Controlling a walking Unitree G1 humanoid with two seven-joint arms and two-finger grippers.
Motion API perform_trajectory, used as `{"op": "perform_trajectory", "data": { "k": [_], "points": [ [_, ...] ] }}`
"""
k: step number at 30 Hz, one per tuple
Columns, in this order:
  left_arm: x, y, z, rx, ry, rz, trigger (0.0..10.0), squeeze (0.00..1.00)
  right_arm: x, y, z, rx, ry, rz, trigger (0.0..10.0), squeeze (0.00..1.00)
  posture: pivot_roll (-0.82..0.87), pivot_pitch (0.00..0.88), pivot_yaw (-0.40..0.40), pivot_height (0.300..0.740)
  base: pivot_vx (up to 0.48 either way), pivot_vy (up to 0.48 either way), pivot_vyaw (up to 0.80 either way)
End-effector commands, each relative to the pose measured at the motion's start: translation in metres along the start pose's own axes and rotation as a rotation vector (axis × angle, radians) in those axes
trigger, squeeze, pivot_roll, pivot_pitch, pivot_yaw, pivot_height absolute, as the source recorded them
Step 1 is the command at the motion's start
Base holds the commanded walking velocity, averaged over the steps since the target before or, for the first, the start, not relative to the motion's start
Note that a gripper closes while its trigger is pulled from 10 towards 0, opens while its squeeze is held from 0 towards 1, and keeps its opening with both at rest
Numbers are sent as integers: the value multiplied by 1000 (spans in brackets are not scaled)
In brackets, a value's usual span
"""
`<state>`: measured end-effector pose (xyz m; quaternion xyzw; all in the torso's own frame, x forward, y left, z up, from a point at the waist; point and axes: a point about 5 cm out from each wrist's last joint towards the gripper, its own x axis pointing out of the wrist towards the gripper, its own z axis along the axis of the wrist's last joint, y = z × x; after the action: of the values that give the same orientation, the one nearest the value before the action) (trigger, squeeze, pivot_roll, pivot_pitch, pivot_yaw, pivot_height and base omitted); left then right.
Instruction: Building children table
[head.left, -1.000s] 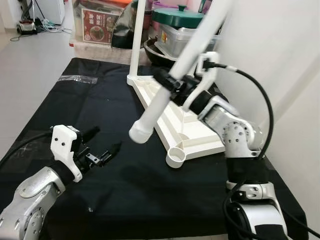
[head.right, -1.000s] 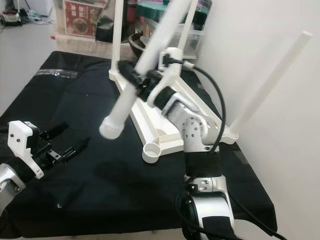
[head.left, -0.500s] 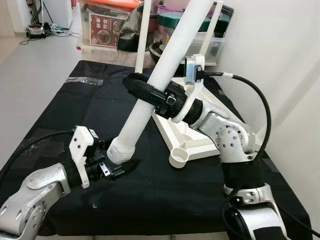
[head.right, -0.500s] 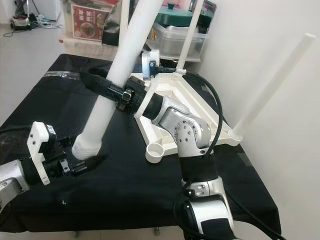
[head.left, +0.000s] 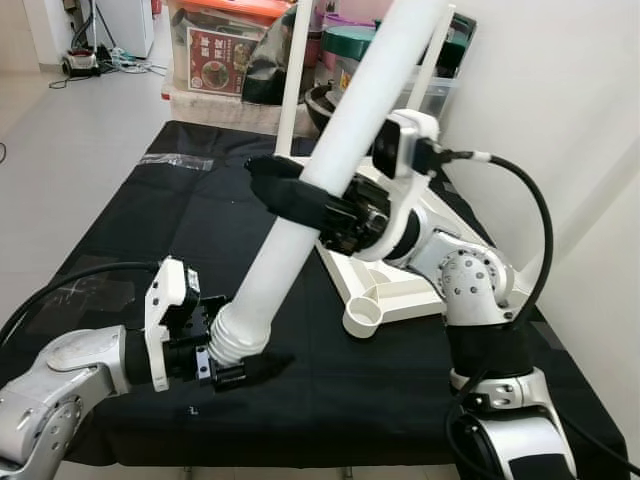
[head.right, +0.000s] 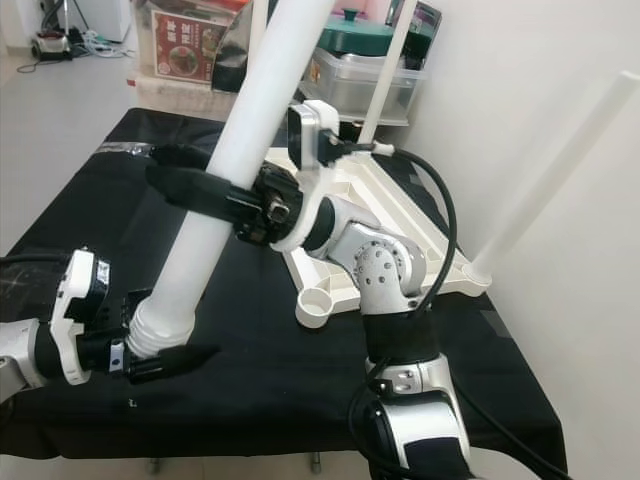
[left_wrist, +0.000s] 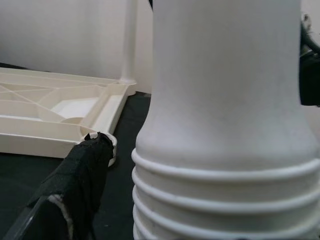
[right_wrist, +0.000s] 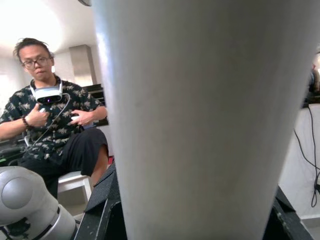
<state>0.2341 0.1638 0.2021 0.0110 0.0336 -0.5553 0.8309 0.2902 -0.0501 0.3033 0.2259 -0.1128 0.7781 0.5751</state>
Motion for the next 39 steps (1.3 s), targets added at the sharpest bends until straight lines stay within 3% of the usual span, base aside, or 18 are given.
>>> {"op": "perform_trajectory", "data": {
  "k": [1,7,8,9,10,20,21,23,24,25,26,28,29,30,32,33,35,39],
  "points": [
    [18,-13,3,-11,4,-110,10000,0,38,18,-20,98,14,314,0,0,172,0,-188,740,0,0,0],
    [21,-22,8,-23,7,-214,10000,0,46,20,-23,98,42,392,0,0,173,0,-189,740,0,0,0],
    [21,-23,8,-24,12,-230,4353,0,47,21,-24,100,46,398,0,0,173,0,-189,740,0,0,0],
    [20,-24,7,-26,15,-238,4353,0,47,21,-24,101,49,402,0,0,173,0,-189,740,0,0,0],
    [20,-24,7,-34,6,-244,0,0,47,21,-25,101,51,403,0,0,173,0,-189,740,0,0,0],
    [15,-27,4,-43,8,-244,0,0,46,15,-21,51,50,335,0,0,163,0,-180,740,0,0,0],
    [14,-26,4,-40,11,-230,0,0,47,6,-21,45,71,217,10000,0,163,0,-181,740,0,0,0],
    [14,-26,4,-36,13,-219,0,0,48,-1,-21,42,86,133,10000,0,163,0,-181,740,0,0,0],
    [13,-24,4,-36,14,-207,0,0,48,-9,-19,34,69,33,10000,541,163,0,-181,740,0,0,0],
    [13,-24,4,-36,14,-207,0,0,48,-9,-19,34,69,33,10000,541,163,0,-181,740,0,0,0],
    [13,-22,4,-34,18,-189,0,0,45,-16,-18,27,47,-51,10000,1000,163,0,-181,740,0,0,0],
    [12,-21,4,-32,22,-177,0,0,42,-20,-18,9,28,-116,10000,1000,161,0,-179,740,0,0,0],
    [11,-19,5,-24,27,-160,1529,0,37,-25,-17,-14,16,-197,10000,1000,161,0,-179,740,0,0,0],
    [9,-16,7,-10,22,-126,8157,0,31,-29,-15,-32,-4,-278,10000,1000,154,0,-175,740,0,0,0],
    [8,-14,8,-1,17,-103,8157,0,26,-31,-13,-42,-18,-329,10000,1000,154,0,-175,740,0,0,0],
    [7,-6,9,40,35,-3,10000,0,16,-35,-11,-57,-28,-442,10000,0,145,0,-167,740,0,0,0],
    [4,5,7,110,79,159,10000,0,1,-37,-9,-87,-33,-598,10000,0,136,0,-160,740,0,0,0],
    [3,14,2,155,121,325,10000,0,-16,-35,-8,-116,-24,-725,10000,0,129,0,-160,740,0,0,0]
  ]
}}
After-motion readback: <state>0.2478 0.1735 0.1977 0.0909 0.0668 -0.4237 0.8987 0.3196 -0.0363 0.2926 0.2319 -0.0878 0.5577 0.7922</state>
